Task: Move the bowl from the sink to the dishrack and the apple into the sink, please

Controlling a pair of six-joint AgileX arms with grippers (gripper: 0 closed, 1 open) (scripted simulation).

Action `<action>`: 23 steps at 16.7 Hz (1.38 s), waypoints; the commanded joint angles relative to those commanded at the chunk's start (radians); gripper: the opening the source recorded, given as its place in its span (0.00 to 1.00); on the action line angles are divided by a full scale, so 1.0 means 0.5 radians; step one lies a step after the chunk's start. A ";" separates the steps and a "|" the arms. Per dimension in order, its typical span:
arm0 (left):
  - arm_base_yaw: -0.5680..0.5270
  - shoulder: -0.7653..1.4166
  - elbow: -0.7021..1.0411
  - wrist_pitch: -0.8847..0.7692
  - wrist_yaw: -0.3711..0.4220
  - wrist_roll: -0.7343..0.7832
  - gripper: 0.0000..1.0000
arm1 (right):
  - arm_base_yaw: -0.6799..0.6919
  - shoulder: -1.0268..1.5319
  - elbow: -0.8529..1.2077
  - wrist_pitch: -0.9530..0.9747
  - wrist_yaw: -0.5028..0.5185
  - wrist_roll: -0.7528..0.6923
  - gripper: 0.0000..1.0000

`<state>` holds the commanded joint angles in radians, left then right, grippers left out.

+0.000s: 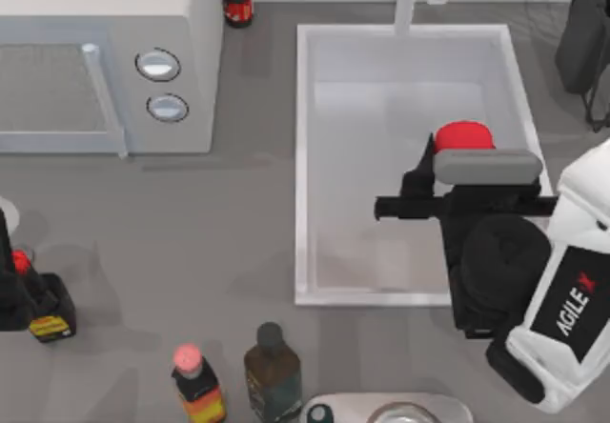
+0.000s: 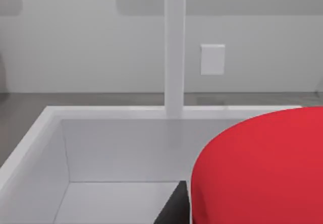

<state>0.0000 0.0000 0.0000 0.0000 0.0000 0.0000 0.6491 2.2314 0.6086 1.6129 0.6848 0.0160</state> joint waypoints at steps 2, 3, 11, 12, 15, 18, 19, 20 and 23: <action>0.000 0.000 0.000 0.000 0.000 0.000 1.00 | 0.000 0.000 0.000 0.000 0.000 0.000 0.45; 0.000 0.000 0.000 0.000 0.000 0.000 1.00 | 0.000 0.000 0.000 0.000 0.000 0.000 0.53; 0.000 0.000 0.000 0.000 0.000 0.000 1.00 | 0.000 0.000 0.000 0.000 0.000 0.000 1.00; 0.000 0.000 0.000 0.000 0.000 0.000 1.00 | 0.000 0.000 0.000 0.000 0.000 0.000 1.00; 0.000 0.000 0.000 0.000 0.000 0.000 1.00 | 0.000 0.000 0.000 0.000 0.000 0.000 1.00; 0.000 0.000 0.000 0.000 0.000 0.000 1.00 | 0.001 -0.001 0.001 0.000 0.000 0.000 1.00; 0.000 0.000 0.000 0.000 0.000 0.000 1.00 | 0.001 -0.001 0.001 0.000 0.000 0.000 1.00; 0.000 0.000 0.000 0.000 0.000 0.000 1.00 | -0.007 -0.020 -0.003 -0.018 -0.005 0.004 1.00; 0.000 0.000 0.000 0.000 0.000 0.000 1.00 | -0.081 -0.203 -0.052 -0.181 -0.049 0.033 1.00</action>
<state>0.0000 0.0000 0.0000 0.0000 0.0000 0.0000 0.6087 2.1298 0.5824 1.5222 0.6604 0.0328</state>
